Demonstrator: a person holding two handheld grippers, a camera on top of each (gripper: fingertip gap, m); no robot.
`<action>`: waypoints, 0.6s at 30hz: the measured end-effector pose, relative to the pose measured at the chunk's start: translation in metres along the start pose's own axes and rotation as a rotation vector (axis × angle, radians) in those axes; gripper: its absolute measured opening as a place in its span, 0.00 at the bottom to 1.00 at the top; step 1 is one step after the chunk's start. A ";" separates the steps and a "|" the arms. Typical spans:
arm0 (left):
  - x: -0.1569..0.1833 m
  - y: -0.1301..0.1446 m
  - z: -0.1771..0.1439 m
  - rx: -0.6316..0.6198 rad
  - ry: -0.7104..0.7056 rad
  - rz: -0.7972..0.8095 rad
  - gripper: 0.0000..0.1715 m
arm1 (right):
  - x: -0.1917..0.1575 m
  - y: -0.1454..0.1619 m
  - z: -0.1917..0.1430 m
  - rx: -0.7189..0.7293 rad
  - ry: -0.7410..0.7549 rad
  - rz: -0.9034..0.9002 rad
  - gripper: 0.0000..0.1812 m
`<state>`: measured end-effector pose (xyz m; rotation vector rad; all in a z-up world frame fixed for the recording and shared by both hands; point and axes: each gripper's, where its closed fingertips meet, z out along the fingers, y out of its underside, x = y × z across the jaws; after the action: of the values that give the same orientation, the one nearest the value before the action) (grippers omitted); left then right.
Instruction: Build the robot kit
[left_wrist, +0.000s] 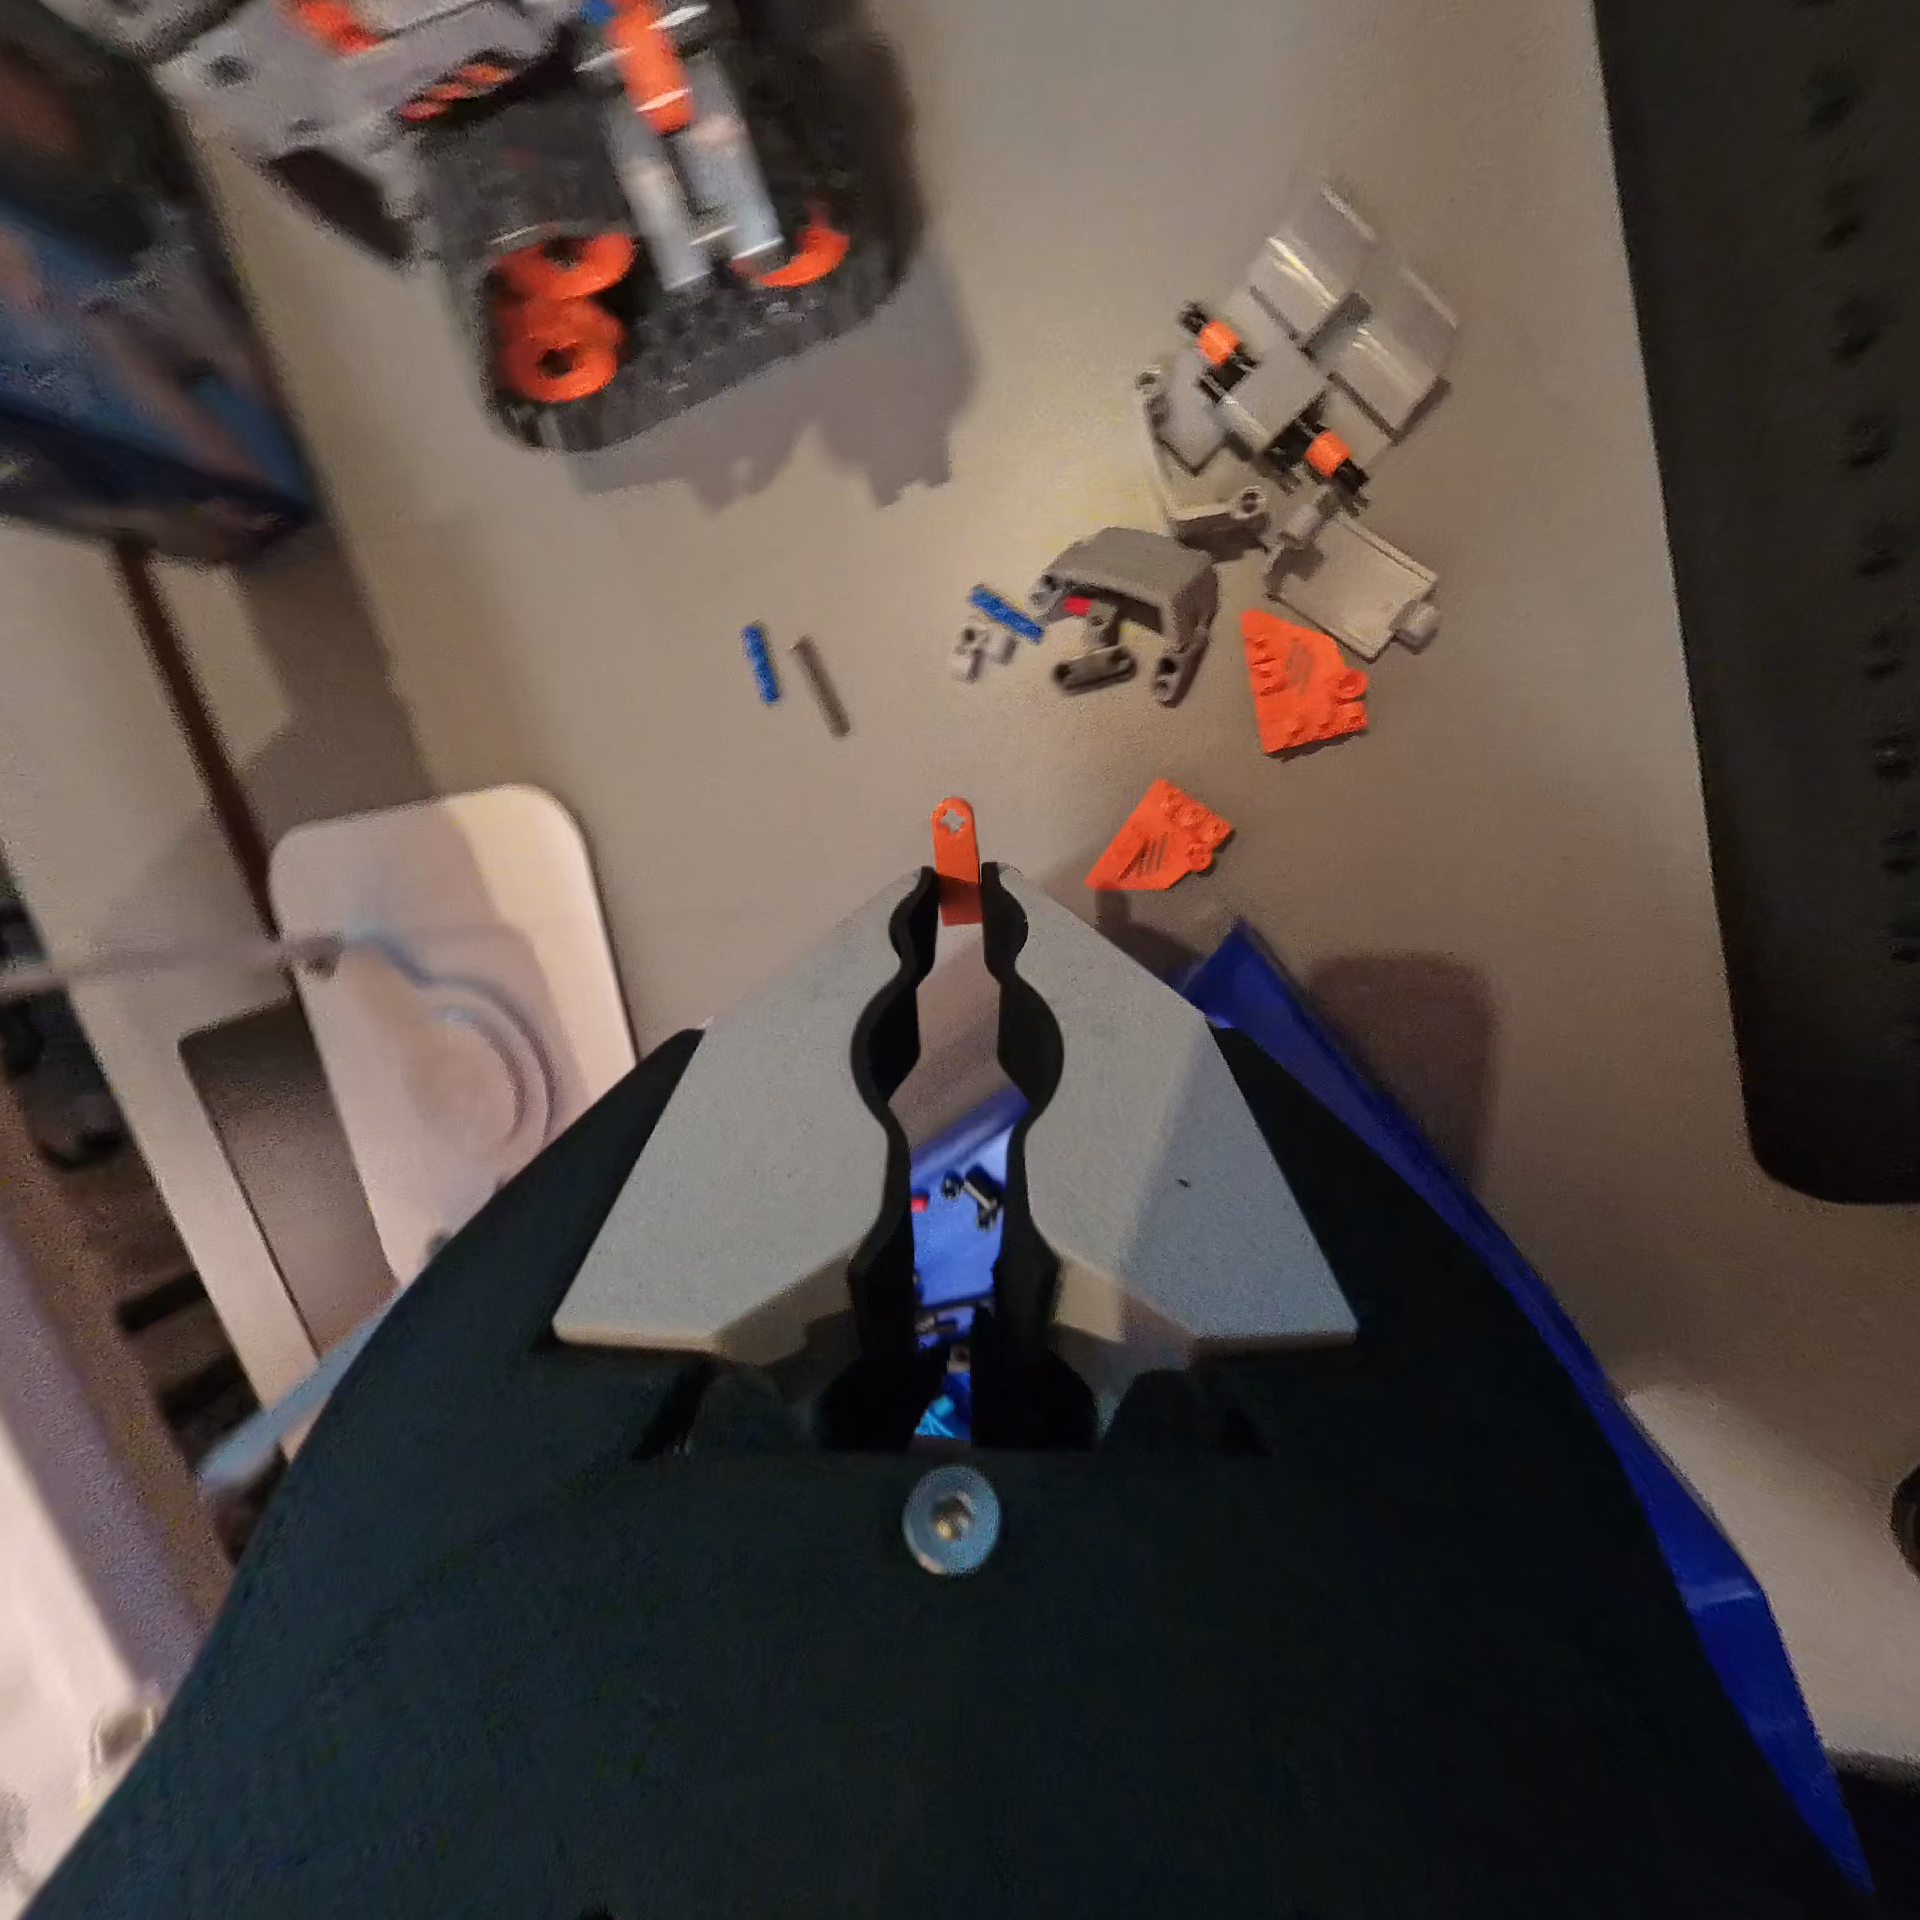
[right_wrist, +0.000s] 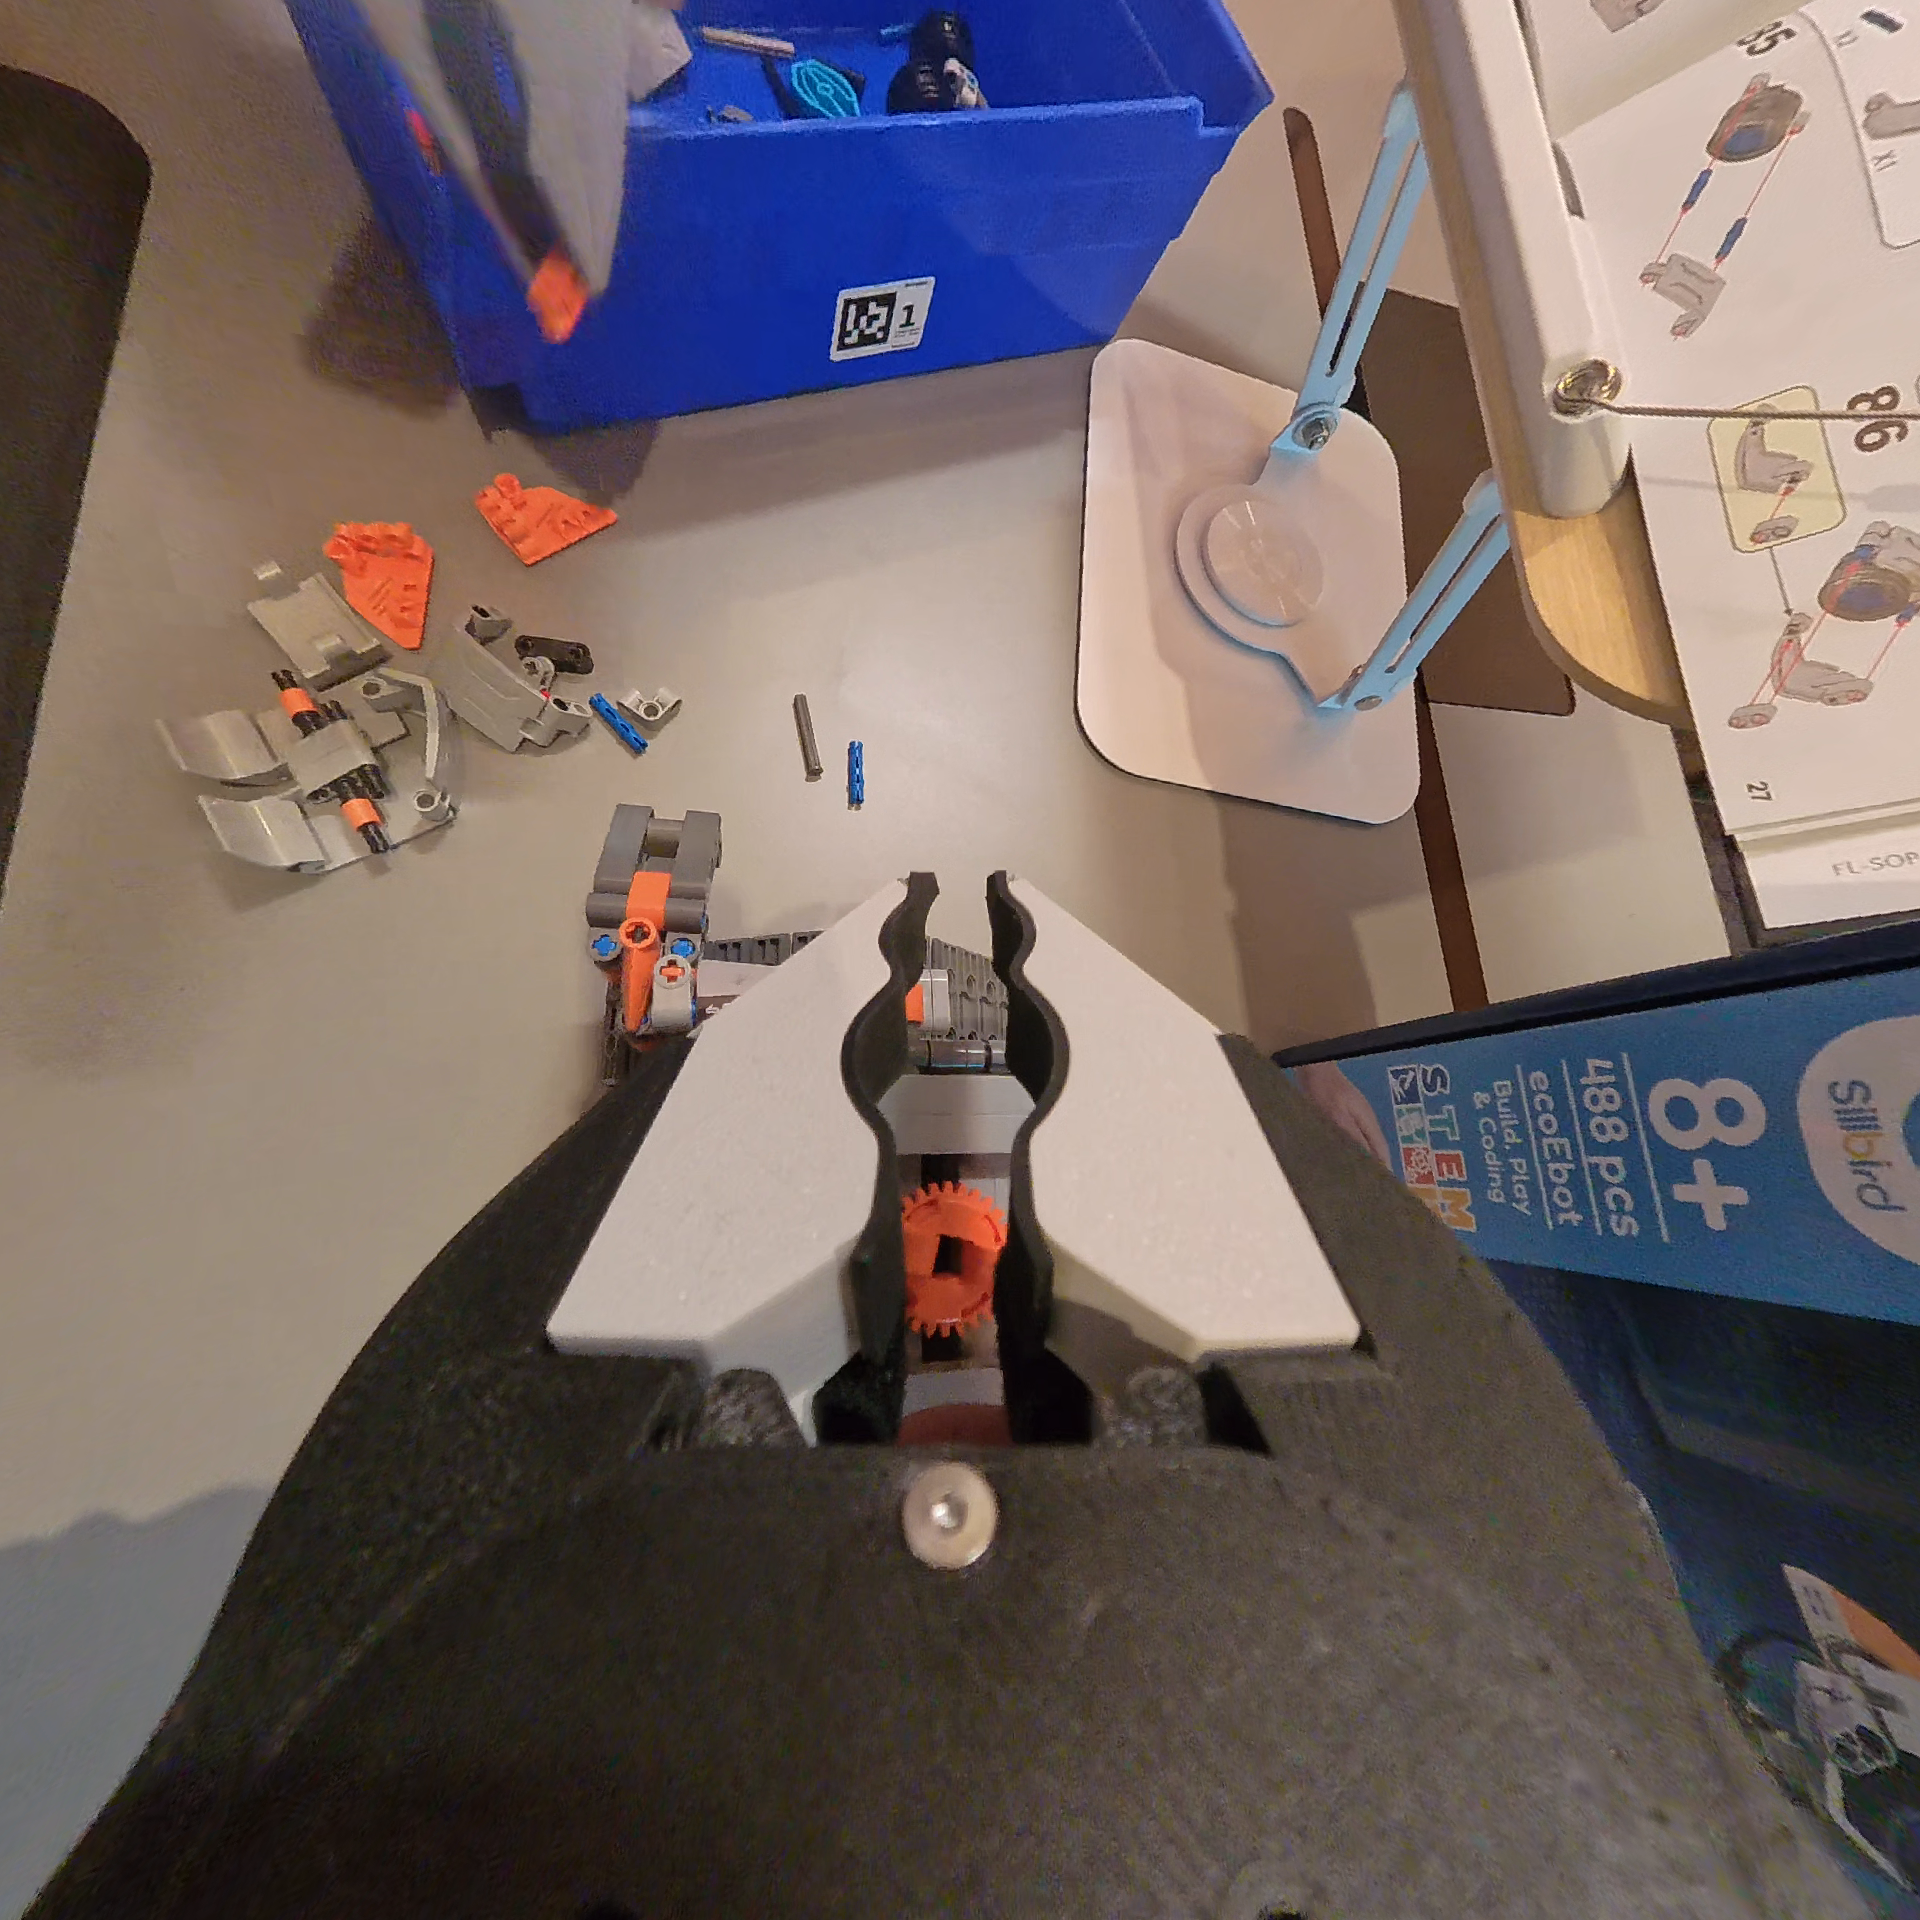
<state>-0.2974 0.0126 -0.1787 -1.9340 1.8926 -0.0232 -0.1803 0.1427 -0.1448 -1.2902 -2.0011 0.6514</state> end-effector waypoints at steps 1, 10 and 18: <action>0.006 -0.006 0.011 -0.021 0.035 0.041 0.03 | 0.000 0.000 -0.001 0.002 0.002 0.000 0.05; 0.046 -0.047 0.071 -0.106 0.238 0.259 0.04 | 0.002 0.000 -0.002 0.008 0.002 0.004 0.05; 0.045 -0.035 0.083 -0.133 0.218 0.254 0.17 | 0.002 -0.001 -0.003 0.012 0.003 0.002 0.05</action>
<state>-0.2351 -0.0073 -0.2561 -1.8204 2.3267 -0.0338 -0.1785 0.1442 -0.1418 -1.2859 -1.9909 0.6605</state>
